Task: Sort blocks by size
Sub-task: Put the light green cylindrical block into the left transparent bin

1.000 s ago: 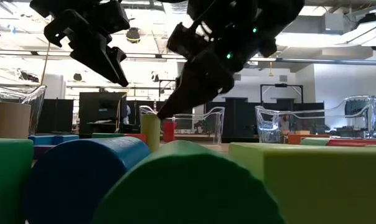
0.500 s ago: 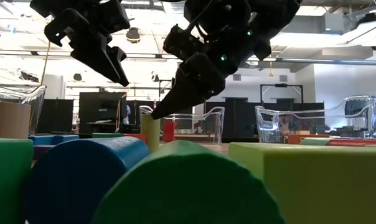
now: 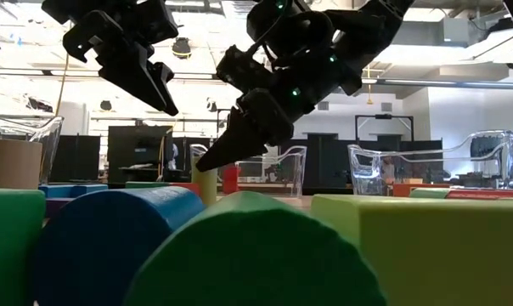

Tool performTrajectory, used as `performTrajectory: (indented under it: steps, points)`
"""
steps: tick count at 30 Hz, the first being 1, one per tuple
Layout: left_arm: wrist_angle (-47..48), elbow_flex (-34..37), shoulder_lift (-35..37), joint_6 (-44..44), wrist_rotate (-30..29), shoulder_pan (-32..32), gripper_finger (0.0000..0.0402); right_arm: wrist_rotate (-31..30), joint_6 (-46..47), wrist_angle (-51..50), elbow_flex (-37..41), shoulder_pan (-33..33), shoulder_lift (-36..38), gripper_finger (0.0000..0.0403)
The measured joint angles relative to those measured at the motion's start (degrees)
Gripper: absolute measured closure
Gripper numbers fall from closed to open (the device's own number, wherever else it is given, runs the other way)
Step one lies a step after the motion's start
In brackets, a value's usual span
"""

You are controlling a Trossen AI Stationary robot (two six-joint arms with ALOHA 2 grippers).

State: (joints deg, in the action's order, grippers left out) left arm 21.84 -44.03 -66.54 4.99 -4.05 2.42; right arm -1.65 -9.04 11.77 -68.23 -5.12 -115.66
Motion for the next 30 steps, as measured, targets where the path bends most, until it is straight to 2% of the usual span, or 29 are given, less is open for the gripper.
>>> performTrajectory:
  steps: [7, 17, 30]
  points:
    - [-0.63, 0.00, 0.00, 0.14, 0.00, 0.00, 0.0241, 0.08, 0.07, 0.35, 0.00, 0.08, 0.00, 0.0190]
    - [-0.82, 0.00, 0.00, 0.07, 0.00, 0.00, 0.0241, 0.24, 0.00, 0.31, 0.00, 0.08, 0.00, 0.0241]
    - [-1.35, 0.00, 0.00, 0.12, 0.00, 0.00, 0.0241, 0.38, -0.04, -1.53, 0.04, 0.01, 1.31, 0.0242]
